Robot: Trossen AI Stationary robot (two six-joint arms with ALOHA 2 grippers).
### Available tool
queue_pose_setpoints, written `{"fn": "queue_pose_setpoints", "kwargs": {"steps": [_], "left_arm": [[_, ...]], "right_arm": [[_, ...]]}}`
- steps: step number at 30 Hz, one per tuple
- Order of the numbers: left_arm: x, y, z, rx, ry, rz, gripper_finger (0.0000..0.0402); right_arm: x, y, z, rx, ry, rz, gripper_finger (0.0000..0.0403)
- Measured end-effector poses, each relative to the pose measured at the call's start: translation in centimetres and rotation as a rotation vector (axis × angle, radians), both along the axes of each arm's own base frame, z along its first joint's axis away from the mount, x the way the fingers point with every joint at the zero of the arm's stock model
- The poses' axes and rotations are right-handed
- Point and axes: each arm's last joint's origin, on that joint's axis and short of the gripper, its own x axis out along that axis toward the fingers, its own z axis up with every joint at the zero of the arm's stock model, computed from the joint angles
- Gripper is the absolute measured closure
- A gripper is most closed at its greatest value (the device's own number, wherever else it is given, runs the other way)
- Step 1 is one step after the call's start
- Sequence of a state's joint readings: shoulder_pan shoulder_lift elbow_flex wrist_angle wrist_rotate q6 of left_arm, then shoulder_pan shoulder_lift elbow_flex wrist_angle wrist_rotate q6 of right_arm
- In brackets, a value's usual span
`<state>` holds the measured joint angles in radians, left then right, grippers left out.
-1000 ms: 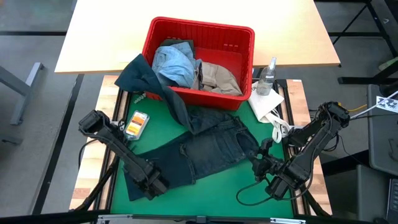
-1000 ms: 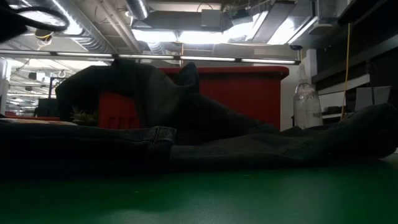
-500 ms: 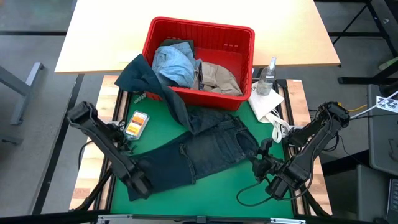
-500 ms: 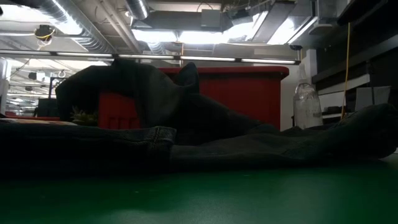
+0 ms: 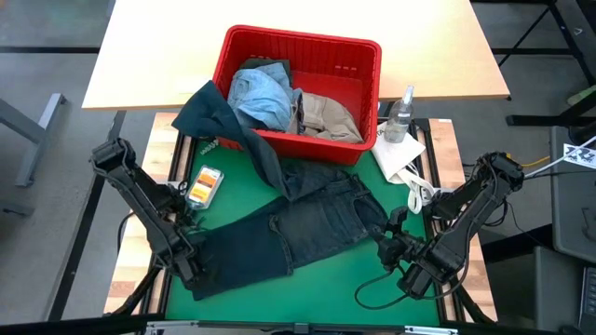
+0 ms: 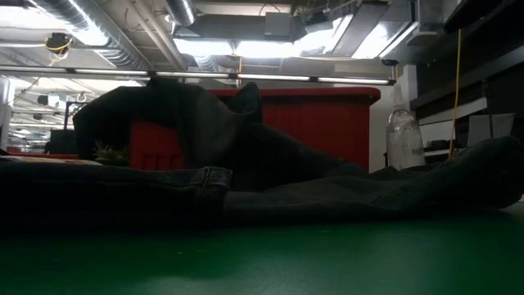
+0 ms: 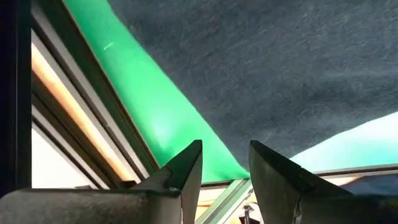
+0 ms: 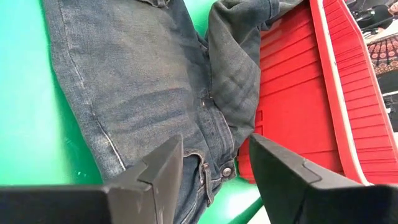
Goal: Fold laundry
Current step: Fold the dark blue jeans
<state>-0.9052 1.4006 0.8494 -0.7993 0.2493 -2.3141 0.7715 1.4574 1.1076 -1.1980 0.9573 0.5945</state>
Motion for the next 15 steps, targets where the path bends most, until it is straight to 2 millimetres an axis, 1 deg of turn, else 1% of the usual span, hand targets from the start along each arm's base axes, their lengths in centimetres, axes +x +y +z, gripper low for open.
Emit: {"fn": "queue_pose_setpoints", "kwargs": {"steps": [4,8,15], "left_arm": [[-0.4,-0.3,0.0,0.006,0.006,0.016,0.0276],[-0.5,-0.5,-0.2,0.052,-0.032,0.039,0.0276],[-0.3,-1.0,-1.7,0.120,-0.015,0.027,0.0276]], "right_arm": [[0.0,0.0,0.0,0.000,0.000,0.000,0.0217],[0.0,0.0,0.0,0.001,-0.001,0.000,0.0217],[0.0,0.0,0.0,0.001,-0.001,-0.001,0.0217]]}}
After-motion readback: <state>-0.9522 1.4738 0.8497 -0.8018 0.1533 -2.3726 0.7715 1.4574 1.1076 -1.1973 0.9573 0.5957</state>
